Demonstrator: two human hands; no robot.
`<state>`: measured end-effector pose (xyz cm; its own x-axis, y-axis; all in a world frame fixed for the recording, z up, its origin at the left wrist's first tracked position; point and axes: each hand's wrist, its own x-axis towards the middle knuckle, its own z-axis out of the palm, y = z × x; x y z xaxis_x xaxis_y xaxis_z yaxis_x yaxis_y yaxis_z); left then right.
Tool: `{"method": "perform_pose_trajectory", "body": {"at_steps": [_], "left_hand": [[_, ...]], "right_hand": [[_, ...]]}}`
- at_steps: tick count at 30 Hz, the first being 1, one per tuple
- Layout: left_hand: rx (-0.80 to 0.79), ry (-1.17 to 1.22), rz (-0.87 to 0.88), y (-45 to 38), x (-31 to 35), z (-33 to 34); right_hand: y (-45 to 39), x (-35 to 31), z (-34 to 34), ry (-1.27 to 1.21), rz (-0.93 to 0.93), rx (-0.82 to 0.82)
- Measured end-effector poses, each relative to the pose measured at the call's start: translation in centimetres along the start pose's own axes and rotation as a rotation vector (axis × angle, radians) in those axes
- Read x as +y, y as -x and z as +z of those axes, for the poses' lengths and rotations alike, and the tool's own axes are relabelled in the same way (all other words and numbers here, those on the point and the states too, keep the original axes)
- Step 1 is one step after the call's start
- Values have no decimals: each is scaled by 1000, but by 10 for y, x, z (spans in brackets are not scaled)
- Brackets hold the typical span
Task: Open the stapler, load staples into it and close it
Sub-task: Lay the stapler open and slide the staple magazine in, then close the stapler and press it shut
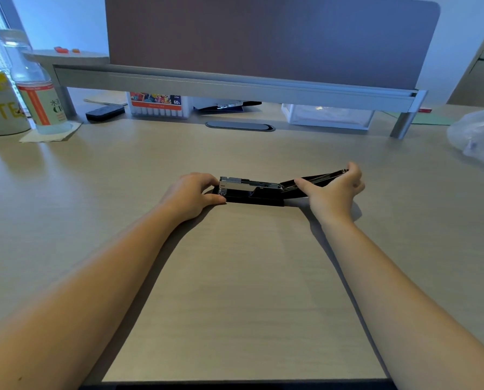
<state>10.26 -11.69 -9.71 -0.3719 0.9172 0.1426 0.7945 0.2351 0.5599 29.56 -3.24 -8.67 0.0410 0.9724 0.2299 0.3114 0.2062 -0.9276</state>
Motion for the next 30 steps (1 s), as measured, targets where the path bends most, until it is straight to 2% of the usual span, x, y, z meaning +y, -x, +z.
{"method": "perform_pose_trajectory", "body": {"at_steps": [3, 6, 14, 21, 24, 30], "left_hand": [[11, -8, 2, -2, -1, 0], [14, -32, 20, -4, -1, 0], [-10, -50, 19, -6, -4, -1], [-27, -44, 10, -11, -8, 0], [-26, -35, 3, -13, -9, 1], [-43, 7, -14, -15, -12, 3]], "right_hand": [[-3, 0, 3, -207, -14, 50], [-3, -6, 9, -300, 15, 1], [-1, -16, 32, -153, -264, -346], [-2, -16, 44, 33, -427, -533], [-2, -14, 46, 188, -505, -577], [0, -14, 45, 253, -485, -585]]}}
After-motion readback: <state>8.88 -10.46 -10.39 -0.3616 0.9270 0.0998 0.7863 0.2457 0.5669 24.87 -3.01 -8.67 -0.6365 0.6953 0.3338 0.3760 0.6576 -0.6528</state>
